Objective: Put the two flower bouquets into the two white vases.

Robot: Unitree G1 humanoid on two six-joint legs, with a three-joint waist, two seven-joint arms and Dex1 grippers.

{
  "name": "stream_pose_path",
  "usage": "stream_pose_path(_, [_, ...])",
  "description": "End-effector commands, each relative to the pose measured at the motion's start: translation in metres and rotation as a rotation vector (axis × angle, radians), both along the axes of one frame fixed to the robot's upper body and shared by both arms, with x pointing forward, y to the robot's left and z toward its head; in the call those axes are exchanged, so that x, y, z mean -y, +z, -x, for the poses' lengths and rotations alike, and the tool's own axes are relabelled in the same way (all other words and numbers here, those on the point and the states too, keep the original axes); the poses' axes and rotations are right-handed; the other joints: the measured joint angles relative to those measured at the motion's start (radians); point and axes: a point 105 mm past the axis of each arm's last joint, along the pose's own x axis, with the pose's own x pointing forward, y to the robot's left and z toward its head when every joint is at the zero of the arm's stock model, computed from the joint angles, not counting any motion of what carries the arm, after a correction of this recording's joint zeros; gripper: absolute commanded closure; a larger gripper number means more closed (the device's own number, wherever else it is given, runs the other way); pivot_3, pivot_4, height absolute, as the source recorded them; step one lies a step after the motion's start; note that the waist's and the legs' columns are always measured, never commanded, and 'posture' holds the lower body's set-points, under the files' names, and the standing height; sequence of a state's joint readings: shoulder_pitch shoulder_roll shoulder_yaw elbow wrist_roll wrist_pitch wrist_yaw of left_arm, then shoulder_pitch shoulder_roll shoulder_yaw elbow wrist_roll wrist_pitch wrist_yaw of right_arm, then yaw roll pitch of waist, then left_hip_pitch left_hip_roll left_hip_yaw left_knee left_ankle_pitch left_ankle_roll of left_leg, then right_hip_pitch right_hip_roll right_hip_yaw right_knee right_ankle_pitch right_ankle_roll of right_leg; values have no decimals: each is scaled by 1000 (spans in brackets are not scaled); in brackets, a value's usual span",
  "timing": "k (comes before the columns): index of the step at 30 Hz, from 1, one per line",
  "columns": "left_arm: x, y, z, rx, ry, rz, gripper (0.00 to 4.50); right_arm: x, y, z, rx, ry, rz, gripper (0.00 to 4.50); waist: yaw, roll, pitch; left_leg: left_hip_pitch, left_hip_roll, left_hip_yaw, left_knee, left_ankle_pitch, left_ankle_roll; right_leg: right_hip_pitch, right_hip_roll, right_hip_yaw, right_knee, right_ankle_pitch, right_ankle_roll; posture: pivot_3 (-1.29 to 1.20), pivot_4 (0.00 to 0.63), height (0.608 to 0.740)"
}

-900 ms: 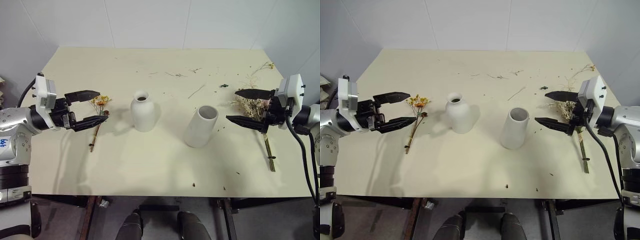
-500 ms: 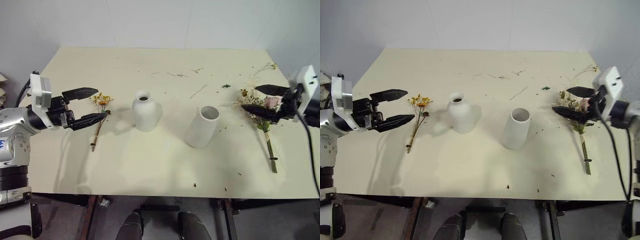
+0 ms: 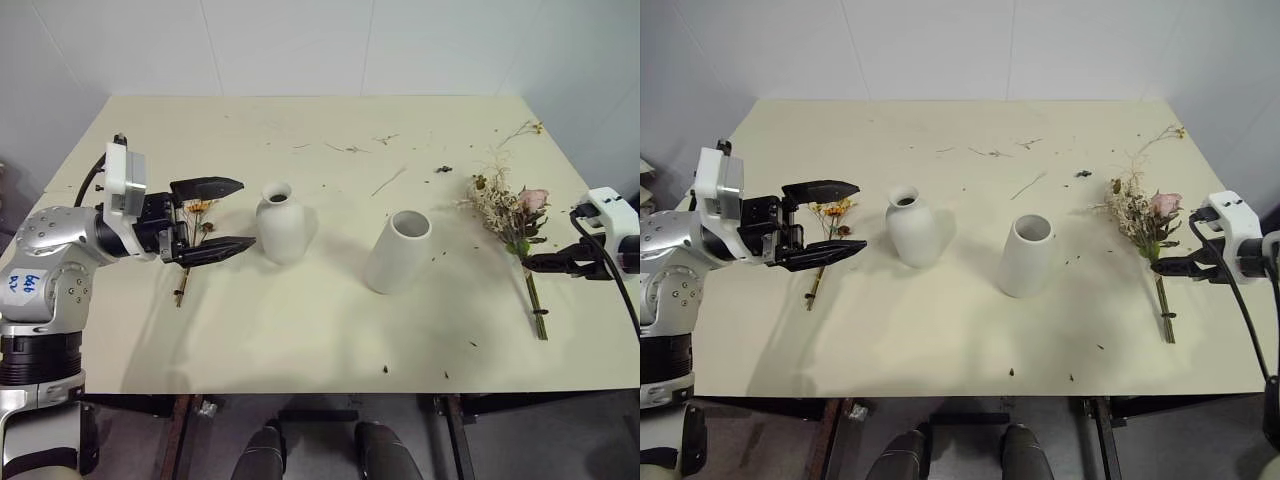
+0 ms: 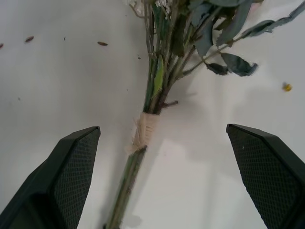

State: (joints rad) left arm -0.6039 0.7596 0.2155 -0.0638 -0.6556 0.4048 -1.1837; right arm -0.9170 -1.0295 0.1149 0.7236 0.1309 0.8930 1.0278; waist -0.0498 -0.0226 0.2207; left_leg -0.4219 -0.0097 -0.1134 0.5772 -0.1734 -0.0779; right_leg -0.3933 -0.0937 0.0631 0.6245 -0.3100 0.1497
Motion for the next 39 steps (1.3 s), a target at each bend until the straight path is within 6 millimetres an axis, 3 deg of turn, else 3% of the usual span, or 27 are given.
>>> stream_pose_path(1, [8,11,11,45,-30,5,38,5,0,-4,-7,-40,12,0,-1,0,0,0,0,0,0,0,0,0,0,0,0,0,0,0,150,740])
stream_pose_path(6, [8,12,17,44,-11,7,38,4,-19,-7,-77,-27,28,0,-3,0,0,0,0,0,-1,0,0,0,0,0,0,-1,1,0,150,740])
stream_pose_path(7, [7,12,18,46,-4,7,8,4,-22,-8,-83,-25,35,189,-4,0,0,0,0,0,-1,0,0,0,0,0,0,-1,1,0,150,740])
stream_pose_path(11, [4,14,19,53,16,3,0,6,-24,-13,-62,-38,37,1207,-6,0,0,0,0,0,0,0,0,0,0,0,0,-1,1,0,150,740])
stream_pose_path(17, [4,15,17,59,20,2,0,0,-17,-21,-13,-26,6,3218,-10,0,0,1,0,0,1,0,0,1,1,0,2,-1,1,0,150,740])
stream_pose_path(20, [3,14,14,61,19,-3,0,-7,4,-28,104,34,-46,4334,-10,0,0,1,0,0,1,0,0,0,1,0,2,-1,1,0,150,740])
stream_pose_path(25, [2,13,10,53,20,10,0,3,55,-38,458,13,-42,4465,-5,0,0,0,0,0,0,0,0,0,0,0,1,-1,1,0,150,740])
stream_pose_path(27, [3,11,7,47,19,21,0,-14,107,-36,791,76,-91,4465,-4,0,0,0,0,0,0,0,0,0,0,0,1,-1,1,0,150,740])
stream_pose_path(30, [3,10,2,44,20,32,0,-36,143,-20,1030,121,-183,4465,-5,0,0,0,0,0,0,0,0,0,1,0,2,-1,2,0,150,740])
stream_pose_path(32, [3,10,-4,46,26,49,0,-78,165,3,1148,268,-325,4465,-5,0,0,0,1,0,0,0,0,0,1,0,3,-1,2,0,150,740])
stream_pose_path(35, [3,9,-12,48,35,68,0,-119,183,31,1255,400,-497,4465,-7,0,0,1,3,-1,1,0,0,0,3,0,4,-1,1,0,150,740])
stream_pose_path(39, [2,7,-21,55,70,95,0,-156,183,49,1259,506,-567,4465,1,0,0,1,3,-1,2,0,0,0,3,0,5,0,0,0,150,740])
